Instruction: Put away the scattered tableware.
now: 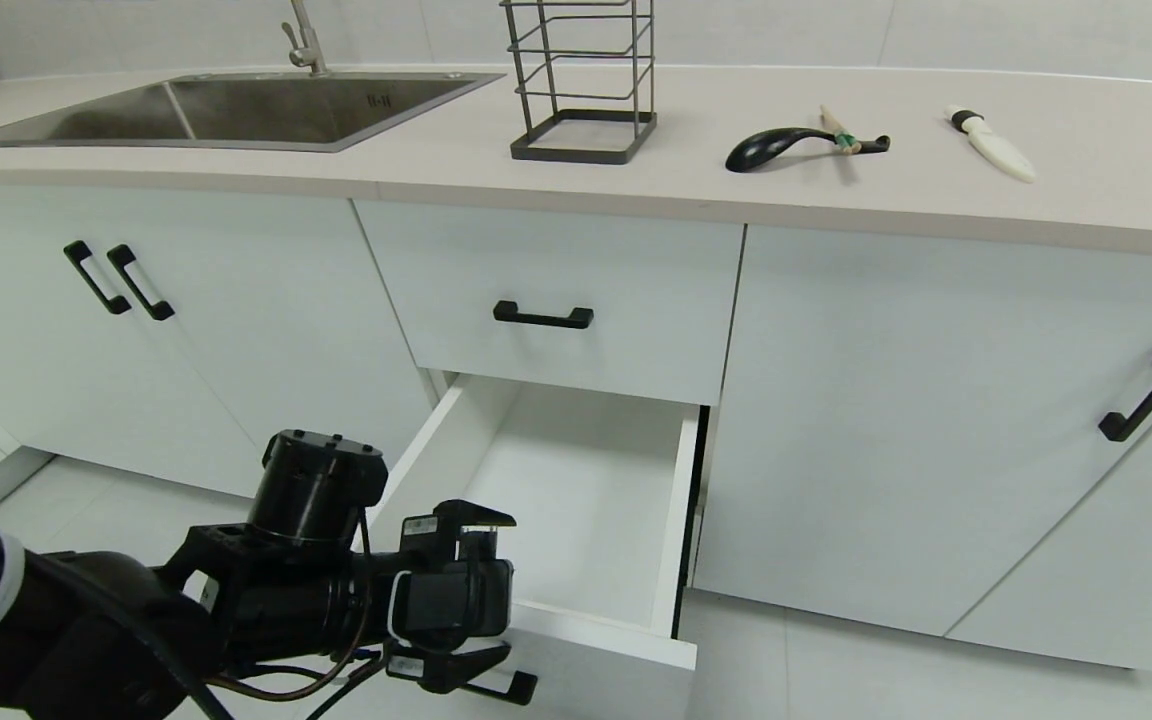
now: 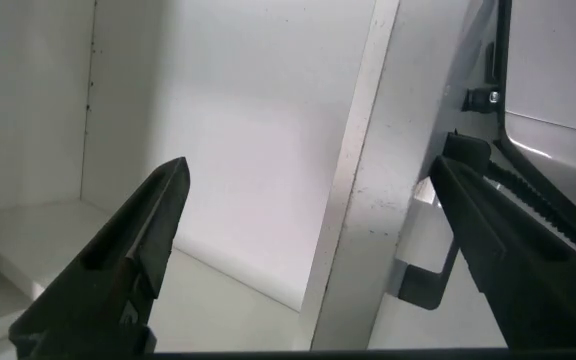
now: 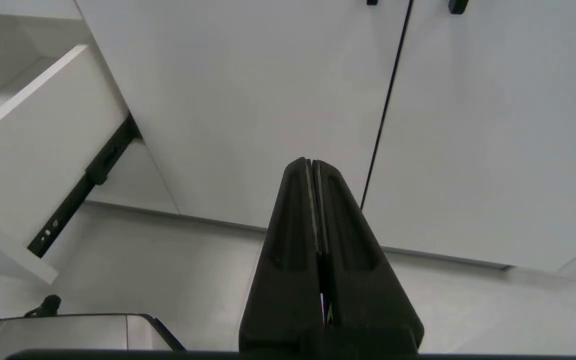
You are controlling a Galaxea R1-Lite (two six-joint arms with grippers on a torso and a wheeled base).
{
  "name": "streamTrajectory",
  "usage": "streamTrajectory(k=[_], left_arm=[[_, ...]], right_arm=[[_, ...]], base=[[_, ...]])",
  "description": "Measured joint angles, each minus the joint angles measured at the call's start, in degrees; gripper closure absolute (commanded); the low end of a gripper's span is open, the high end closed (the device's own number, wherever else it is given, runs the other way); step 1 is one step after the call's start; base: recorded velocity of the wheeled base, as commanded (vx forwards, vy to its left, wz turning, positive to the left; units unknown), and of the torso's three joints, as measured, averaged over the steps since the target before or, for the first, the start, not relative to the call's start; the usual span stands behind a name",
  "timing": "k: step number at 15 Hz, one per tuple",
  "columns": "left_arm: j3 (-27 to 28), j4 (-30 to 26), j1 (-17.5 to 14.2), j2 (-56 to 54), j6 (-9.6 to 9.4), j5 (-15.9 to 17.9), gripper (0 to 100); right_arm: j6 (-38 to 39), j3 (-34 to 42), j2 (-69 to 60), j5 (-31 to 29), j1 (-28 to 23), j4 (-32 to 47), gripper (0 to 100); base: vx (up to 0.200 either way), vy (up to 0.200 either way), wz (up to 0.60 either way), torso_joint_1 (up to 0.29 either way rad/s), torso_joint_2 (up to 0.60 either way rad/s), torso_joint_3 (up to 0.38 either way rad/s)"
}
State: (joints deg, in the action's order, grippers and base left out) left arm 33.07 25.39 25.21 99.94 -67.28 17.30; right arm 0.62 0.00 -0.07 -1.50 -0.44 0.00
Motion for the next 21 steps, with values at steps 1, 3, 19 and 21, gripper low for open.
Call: streamTrajectory(k=[1, 3, 19, 21], left_arm=[[-0.2, 0.0, 0.0, -0.3, 0.09, 0.0, 0], [-0.5, 0.0, 0.0, -1.3, 0.66, 0.1, 0], [-7.9, 22.2, 3.1, -35.5, 78.03, 1.0, 0], [-17.6, 32.0, 1.8, -38.2, 72.78, -1.8, 0]], right_arm=[[0.0, 0.0, 0.0, 0.0, 0.0, 0.0, 100], [0.0, 0.0, 0.0, 0.0, 0.0, 0.0, 100], [0.0, 0.0, 0.0, 0.0, 0.0, 0.0, 100], [-0.1, 0.0, 0.0, 0.0, 0.0, 0.0, 100]], base=[[0.000, 0.000, 0.00, 0.000, 0.00, 0.000], [0.000, 0.000, 0.00, 0.000, 0.00, 0.000], [0.000, 0.000, 0.00, 0.000, 0.00, 0.000], [0.000, 0.000, 0.00, 0.000, 0.00, 0.000]])
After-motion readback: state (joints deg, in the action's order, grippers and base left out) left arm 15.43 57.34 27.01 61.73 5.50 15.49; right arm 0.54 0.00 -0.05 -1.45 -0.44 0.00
